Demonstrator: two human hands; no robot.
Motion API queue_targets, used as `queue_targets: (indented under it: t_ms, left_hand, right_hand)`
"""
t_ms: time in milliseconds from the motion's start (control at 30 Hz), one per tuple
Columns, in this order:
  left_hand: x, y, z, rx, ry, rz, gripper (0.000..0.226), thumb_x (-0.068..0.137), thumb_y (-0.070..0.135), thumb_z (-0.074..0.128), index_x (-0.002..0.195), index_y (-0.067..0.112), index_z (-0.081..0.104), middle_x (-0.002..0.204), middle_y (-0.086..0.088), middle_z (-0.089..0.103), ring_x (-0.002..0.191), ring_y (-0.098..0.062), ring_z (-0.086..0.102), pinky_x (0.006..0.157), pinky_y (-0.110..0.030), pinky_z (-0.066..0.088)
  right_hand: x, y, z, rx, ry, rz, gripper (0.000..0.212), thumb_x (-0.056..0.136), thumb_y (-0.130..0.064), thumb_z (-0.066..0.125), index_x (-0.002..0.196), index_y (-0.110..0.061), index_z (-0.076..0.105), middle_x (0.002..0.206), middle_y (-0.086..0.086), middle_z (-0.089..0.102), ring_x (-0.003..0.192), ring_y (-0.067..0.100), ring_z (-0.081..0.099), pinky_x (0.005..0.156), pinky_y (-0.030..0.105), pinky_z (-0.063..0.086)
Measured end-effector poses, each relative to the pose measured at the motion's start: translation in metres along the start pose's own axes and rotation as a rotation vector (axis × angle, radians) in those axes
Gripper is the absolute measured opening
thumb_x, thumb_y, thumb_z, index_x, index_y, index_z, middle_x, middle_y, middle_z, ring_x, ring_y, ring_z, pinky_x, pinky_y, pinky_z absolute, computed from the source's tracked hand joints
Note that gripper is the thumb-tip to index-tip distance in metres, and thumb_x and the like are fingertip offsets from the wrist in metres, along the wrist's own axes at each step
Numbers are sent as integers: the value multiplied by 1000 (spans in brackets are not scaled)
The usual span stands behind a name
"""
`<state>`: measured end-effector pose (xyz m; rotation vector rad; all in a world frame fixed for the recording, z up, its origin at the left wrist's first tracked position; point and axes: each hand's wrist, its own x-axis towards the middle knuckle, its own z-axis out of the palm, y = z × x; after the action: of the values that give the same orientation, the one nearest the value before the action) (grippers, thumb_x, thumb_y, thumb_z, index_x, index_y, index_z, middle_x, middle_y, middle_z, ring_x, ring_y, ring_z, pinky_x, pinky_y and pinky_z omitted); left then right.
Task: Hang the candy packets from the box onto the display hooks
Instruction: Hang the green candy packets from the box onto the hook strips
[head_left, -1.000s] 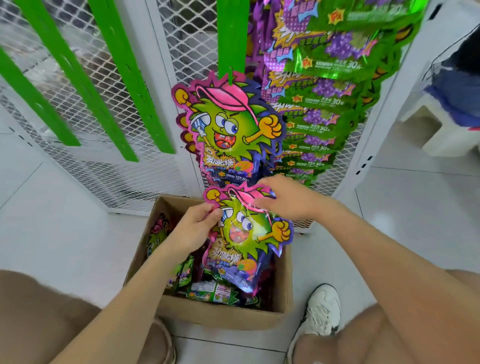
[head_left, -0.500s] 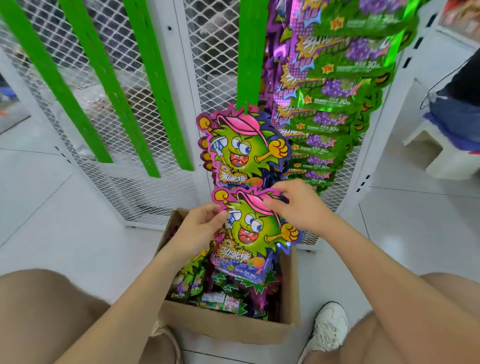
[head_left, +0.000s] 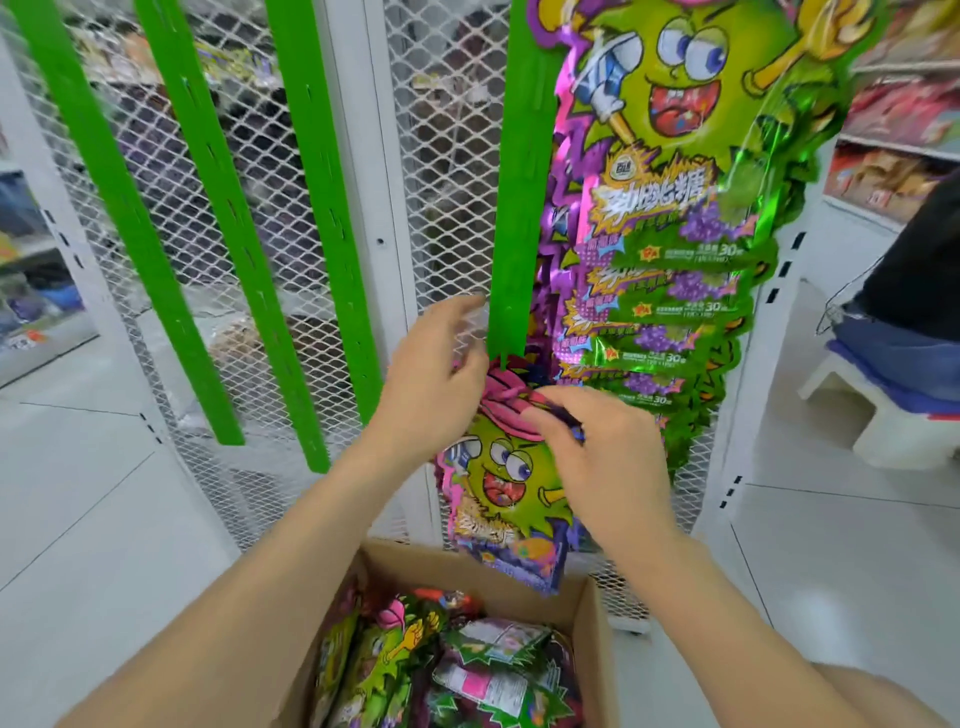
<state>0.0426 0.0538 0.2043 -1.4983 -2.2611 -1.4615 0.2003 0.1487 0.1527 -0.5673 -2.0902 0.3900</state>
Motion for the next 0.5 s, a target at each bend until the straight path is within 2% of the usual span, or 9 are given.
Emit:
queue_targets:
  t_ms: [67,133,200,300,400,500]
  left_hand:
    - [19,4,7,-90,-32,-24,41,108,11,54,148,19,54,136,13,61,112,7,57,86,3,38]
    - [32,4,17,-141,8,-58,32,107,13,58,139,15,58,120,18,66,98,17,59,79,3,41]
    - [39,1,22,-158,77,-85,22,105,16,63,127,16,62,103,18,68,88,14,63,75,-6,46]
    - [41,-6,21,-188,90,-63,8,104,18,65,109,21,71,90,12,76,82,-5,70,77,-31,55]
    - [39,-9,10,-176,46,-76,21,107,24,61,89,26,71,66,17,66,65,-6,60,66,-30,46]
    - [37,-10,-7,-194,2,-120,27,106,30,61,82,21,71,65,11,66,66,-11,62,69,-34,49]
  right_hand:
    - [11,-4,-3,-34,55,-22,21,94,-38,78,112,-27,80,94,-6,80,83,20,73,72,42,59]
    - [19,-9,-4,-44,96,-38,22,93,-45,77,110,-32,79,88,-7,79,79,19,73,66,41,58]
    - [23,-13,-3,-35,115,-43,24,92,-49,76,106,-30,75,83,-8,78,76,16,74,62,42,58]
    - [28,-12,-1,3,124,-46,21,90,-39,82,104,-25,76,84,-10,78,73,13,74,64,41,59]
    - [36,-12,2,52,106,-70,22,90,-26,84,111,-21,79,96,-10,80,83,6,71,75,29,54]
    - [48,-19,5,58,53,-145,23,95,-18,79,118,-16,76,102,-5,79,89,10,73,78,27,54]
